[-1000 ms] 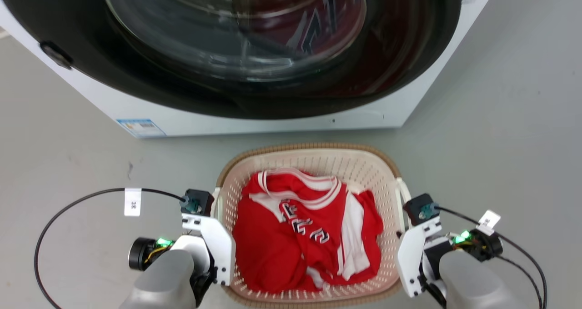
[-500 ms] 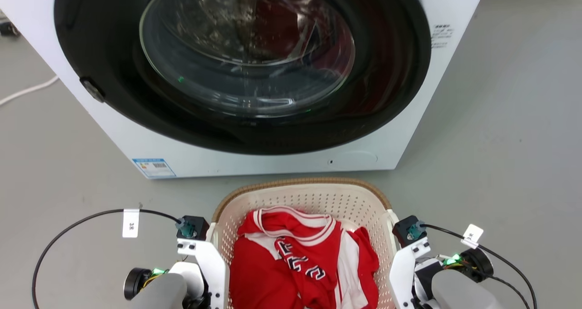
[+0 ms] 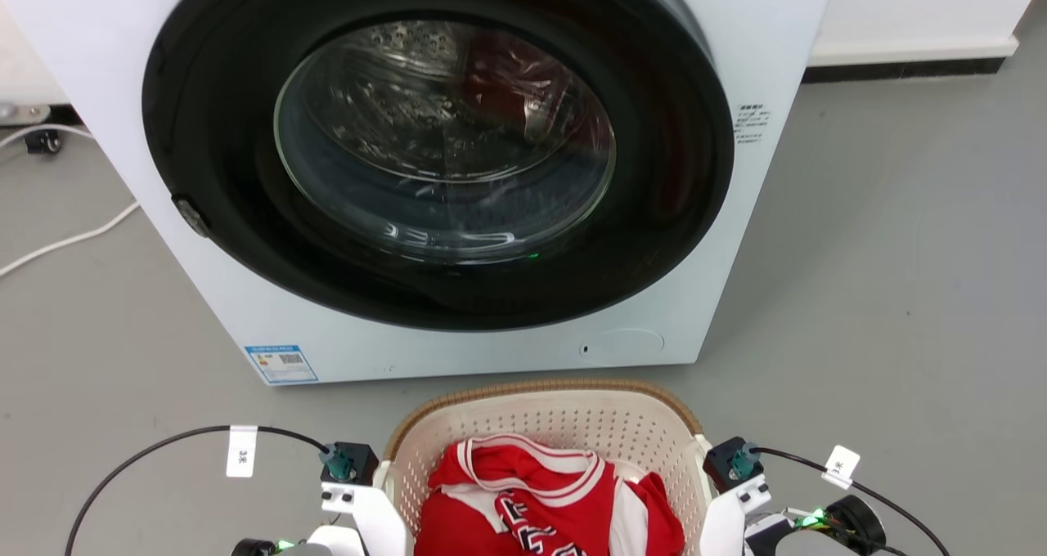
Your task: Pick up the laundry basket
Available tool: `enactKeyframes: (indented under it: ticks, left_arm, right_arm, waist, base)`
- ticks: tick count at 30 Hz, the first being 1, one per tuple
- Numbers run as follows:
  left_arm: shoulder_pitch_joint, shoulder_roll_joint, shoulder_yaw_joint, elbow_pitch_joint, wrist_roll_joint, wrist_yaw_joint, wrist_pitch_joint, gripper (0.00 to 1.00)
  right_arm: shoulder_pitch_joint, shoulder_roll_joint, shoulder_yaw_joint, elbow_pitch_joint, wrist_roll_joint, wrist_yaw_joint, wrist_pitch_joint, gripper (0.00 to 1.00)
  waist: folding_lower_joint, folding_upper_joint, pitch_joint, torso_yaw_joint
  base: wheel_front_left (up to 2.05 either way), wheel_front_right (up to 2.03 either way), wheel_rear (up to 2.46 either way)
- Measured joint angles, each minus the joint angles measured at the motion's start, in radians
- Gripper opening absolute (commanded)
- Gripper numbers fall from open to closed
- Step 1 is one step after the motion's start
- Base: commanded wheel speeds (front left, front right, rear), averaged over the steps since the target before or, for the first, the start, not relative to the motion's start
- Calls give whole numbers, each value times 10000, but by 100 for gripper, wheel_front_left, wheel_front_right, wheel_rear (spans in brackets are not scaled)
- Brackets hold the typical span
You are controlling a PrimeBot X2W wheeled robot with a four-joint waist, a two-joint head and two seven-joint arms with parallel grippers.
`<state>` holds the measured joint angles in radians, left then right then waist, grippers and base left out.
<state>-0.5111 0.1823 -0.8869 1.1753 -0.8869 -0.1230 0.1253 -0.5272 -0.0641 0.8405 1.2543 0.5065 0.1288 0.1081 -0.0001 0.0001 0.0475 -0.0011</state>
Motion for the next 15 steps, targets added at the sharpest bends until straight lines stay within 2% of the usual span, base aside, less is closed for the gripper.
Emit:
enactKeyframes:
  ticks: [15]
  left_arm:
    - [229, 4, -612, 50, -706, 0, 15, 0]
  right_arm:
    - [161, -136, 911, -8, 936, 0, 102, 0]
  waist:
    - [0, 0, -659, -82]
  base:
    - [0, 0, 0]
